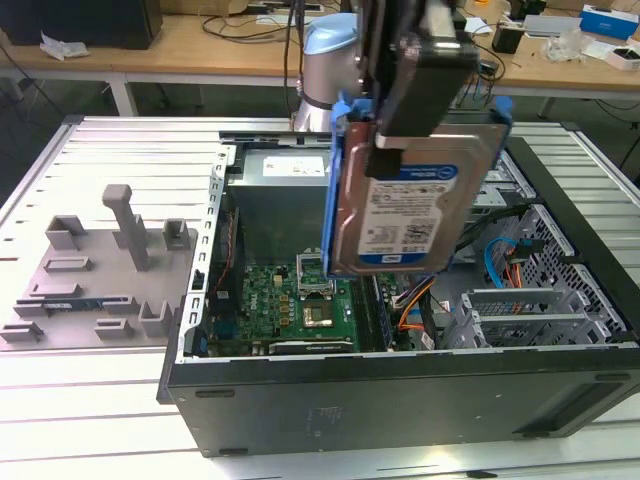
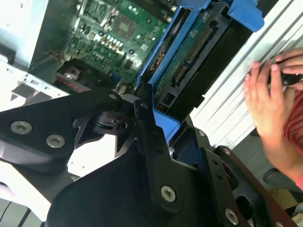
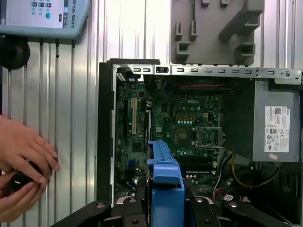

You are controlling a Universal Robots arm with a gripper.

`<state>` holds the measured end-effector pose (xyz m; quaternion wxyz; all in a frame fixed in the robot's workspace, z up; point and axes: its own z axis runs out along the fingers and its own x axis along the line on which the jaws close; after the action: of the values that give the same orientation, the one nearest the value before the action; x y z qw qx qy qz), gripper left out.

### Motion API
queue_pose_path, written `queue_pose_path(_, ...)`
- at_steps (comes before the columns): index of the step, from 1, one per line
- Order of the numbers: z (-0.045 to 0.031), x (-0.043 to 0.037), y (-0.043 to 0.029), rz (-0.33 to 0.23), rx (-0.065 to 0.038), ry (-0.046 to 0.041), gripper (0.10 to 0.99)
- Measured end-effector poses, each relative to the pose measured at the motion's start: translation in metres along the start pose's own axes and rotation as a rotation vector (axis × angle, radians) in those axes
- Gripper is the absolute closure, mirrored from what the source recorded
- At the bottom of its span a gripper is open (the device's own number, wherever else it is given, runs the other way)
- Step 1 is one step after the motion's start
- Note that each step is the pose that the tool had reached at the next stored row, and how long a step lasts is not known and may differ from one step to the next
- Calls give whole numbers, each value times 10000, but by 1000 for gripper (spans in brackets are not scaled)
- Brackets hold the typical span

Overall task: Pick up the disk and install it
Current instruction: 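Pick up the disk, then insert the disk into the insertion slot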

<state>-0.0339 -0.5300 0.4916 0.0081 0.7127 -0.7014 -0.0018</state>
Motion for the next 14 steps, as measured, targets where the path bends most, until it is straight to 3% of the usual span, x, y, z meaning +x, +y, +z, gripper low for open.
queue_pose_path(1,0,12,-51,-2,1,-1,718)
queue_pose_path(14,2,12,-51,-1,0,0,718)
